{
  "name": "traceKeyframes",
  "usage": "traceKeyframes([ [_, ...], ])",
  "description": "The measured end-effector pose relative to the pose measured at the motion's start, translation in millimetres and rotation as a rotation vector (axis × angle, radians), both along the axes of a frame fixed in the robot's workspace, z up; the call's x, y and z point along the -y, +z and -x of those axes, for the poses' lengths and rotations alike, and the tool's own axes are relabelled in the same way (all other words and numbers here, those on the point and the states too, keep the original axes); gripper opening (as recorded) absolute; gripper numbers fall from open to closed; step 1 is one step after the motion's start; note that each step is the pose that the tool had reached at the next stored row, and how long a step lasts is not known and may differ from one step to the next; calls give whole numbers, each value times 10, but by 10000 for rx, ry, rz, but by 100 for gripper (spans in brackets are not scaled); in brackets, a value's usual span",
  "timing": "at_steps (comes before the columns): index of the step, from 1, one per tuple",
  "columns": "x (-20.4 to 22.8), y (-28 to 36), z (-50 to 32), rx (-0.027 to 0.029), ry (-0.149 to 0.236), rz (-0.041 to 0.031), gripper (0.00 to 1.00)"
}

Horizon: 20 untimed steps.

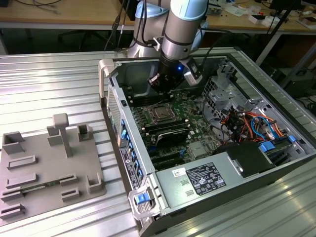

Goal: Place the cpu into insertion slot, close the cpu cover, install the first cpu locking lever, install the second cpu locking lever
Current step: 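Install the first cpu locking lever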

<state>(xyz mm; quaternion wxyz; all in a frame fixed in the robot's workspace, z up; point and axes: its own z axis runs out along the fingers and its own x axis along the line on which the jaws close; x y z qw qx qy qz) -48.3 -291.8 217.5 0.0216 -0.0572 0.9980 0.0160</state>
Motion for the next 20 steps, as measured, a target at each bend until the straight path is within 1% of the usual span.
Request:
traceKeyframes([
  [4,26,-1,1,0,-1,-15,11],
  [11,26,-33,0,-1,0,-15,11],
  [16,27,-82,-6,-2,0,-15,11],
  [17,26,-139,-18,-1,-2,-16,11],
  [18,29,-91,-19,2,-2,-19,11],
  [19,51,-164,-35,4,0,-22,11],
  [20,53,-161,-34,-4,1,-16,11],
])
